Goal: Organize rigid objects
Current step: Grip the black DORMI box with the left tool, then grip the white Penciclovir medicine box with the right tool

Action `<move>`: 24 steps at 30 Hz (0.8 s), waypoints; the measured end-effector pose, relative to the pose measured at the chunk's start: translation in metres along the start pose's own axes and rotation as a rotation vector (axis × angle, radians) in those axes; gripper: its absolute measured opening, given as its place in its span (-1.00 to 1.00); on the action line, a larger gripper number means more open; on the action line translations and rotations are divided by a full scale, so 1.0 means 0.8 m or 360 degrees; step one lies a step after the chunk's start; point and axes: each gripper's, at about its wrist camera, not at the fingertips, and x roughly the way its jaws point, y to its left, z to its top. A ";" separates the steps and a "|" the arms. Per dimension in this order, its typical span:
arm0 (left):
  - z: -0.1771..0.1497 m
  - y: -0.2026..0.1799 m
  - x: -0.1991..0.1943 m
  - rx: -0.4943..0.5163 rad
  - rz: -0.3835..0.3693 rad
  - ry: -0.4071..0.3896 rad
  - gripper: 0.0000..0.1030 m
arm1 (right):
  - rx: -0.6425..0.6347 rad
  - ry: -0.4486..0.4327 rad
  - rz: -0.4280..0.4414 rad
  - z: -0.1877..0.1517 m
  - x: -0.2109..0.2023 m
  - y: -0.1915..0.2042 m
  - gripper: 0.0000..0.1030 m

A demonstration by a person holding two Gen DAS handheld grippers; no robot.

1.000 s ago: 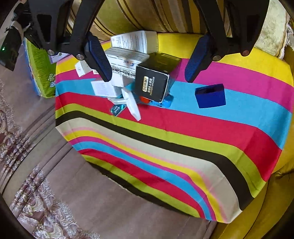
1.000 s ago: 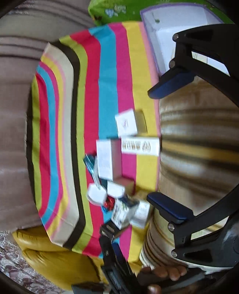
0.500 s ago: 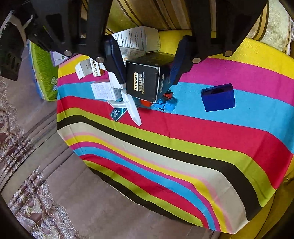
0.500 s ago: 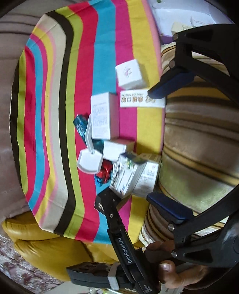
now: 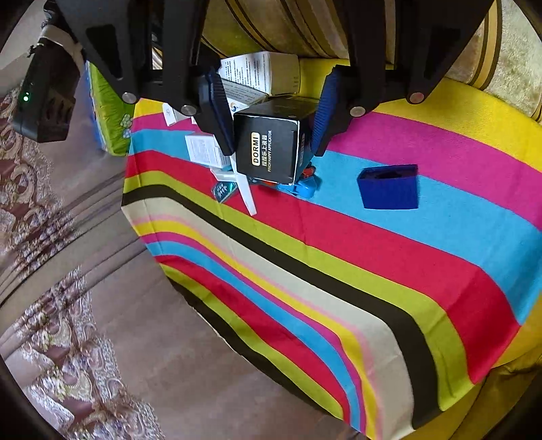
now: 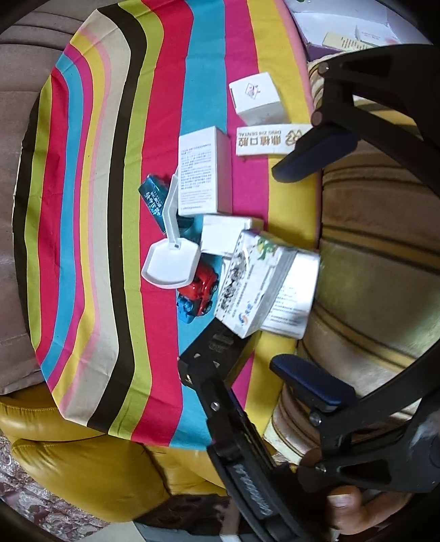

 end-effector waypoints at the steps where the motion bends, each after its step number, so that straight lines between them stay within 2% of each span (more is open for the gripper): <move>1: 0.001 0.002 -0.001 -0.0015 0.0002 -0.0011 -0.10 | 0.0018 0.0007 -0.0006 0.002 0.003 0.003 0.98; 7: 0.001 0.018 -0.014 -0.0116 -0.0014 -0.0079 -0.10 | 0.0152 0.0031 -0.0012 0.011 0.014 0.011 0.98; 17: -0.001 0.025 -0.013 -0.0149 -0.0029 -0.0070 -0.10 | 0.0279 0.0046 -0.0112 0.023 0.025 0.020 0.98; 24: -0.003 0.029 -0.014 -0.0165 -0.0038 -0.0070 -0.10 | 0.0281 0.0047 -0.0170 0.028 0.031 0.023 0.98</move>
